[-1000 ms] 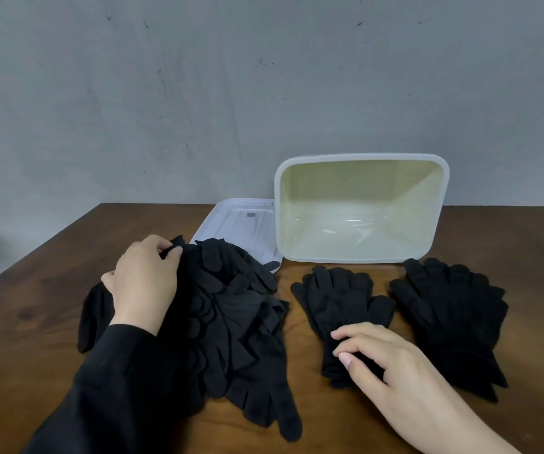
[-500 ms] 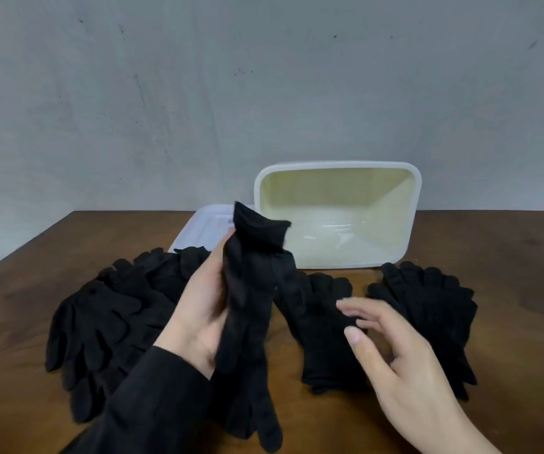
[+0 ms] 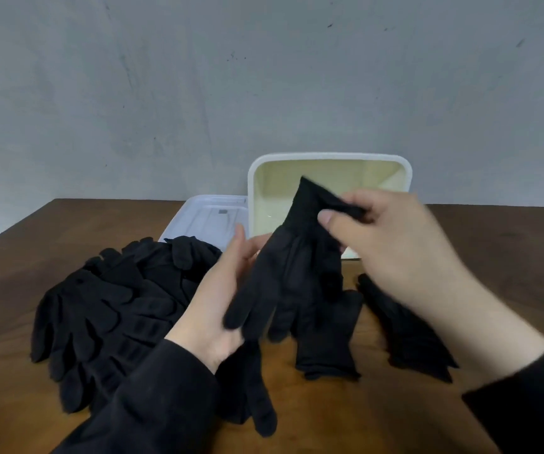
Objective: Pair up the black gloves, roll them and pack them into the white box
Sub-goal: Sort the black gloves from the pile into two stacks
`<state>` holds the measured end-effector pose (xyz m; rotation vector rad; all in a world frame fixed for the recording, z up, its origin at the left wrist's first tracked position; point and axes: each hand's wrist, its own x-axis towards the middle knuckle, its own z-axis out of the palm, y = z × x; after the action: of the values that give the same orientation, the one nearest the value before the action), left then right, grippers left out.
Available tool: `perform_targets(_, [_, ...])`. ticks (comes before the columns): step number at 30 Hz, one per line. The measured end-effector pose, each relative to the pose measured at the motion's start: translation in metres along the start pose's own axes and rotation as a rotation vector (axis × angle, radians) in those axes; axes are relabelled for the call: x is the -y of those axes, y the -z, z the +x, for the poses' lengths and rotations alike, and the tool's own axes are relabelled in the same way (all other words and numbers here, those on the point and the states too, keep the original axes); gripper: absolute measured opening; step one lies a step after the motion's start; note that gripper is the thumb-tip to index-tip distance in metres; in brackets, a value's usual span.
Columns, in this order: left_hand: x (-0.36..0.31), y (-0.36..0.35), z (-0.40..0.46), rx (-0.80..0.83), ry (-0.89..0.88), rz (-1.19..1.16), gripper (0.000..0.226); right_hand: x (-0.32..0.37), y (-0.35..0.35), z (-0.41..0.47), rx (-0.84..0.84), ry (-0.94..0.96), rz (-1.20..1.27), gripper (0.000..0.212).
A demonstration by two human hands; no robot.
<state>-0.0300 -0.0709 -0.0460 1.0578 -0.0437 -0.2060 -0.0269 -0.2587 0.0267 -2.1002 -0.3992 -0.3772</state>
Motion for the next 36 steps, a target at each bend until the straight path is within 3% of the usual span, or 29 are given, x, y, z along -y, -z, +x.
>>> perform_targets(2, [-0.002,0.002,0.001,-0.086,-0.093,-0.018,0.069,0.006,0.014,0.016,0.030,-0.043,0.019,0.014])
perform_targets(5, [-0.002,0.003,0.005,-0.381,-0.261,0.110,0.058,0.006,0.024,0.034,0.066,-0.050,-0.061,0.008])
perform_targets(8, [-0.001,0.003,0.006,-0.510,-0.318,0.205,0.046,-0.005,0.022,0.047,0.031,-0.061,-0.037,0.007])
perform_targets(12, [0.000,0.005,0.005,-0.515,-0.311,0.237,0.038,-0.025,0.010,0.038,-0.094,-0.008,0.042,0.007])
perform_targets(14, [0.001,0.006,0.005,-0.510,-0.317,0.256,0.035,-0.042,-0.001,0.015,-0.088,0.026,-0.073,0.010])
perform_targets(19, [0.001,0.007,0.007,-0.531,-0.329,0.305,0.030,-0.087,-0.036,-0.065,0.250,0.091,-0.302,0.032])
perform_targets(22, [0.001,0.008,0.007,-0.545,-0.339,0.358,0.027,-0.103,-0.046,-0.085,0.347,0.110,-0.362,0.030])
perform_targets(25, [0.008,0.013,0.009,-0.469,-0.367,0.719,0.021,-0.106,-0.047,-0.088,0.310,0.126,-0.383,0.030])
perform_targets(28, [0.022,0.014,0.010,-0.201,-0.330,1.333,0.015,-0.106,-0.045,-0.088,0.315,0.127,-0.401,0.043])
perform_targets(30, [0.032,0.014,0.013,0.006,-0.249,1.613,0.021,-0.106,-0.044,-0.088,0.311,0.155,-0.424,0.054])
perform_targets(32, [0.038,0.014,0.015,0.129,-0.193,1.774,0.029,-0.109,-0.045,-0.087,0.250,0.171,-0.399,0.057])
perform_targets(36, [0.031,0.015,0.013,0.084,-0.288,1.765,0.030,-0.112,-0.051,-0.085,0.212,0.116,-0.320,0.038])
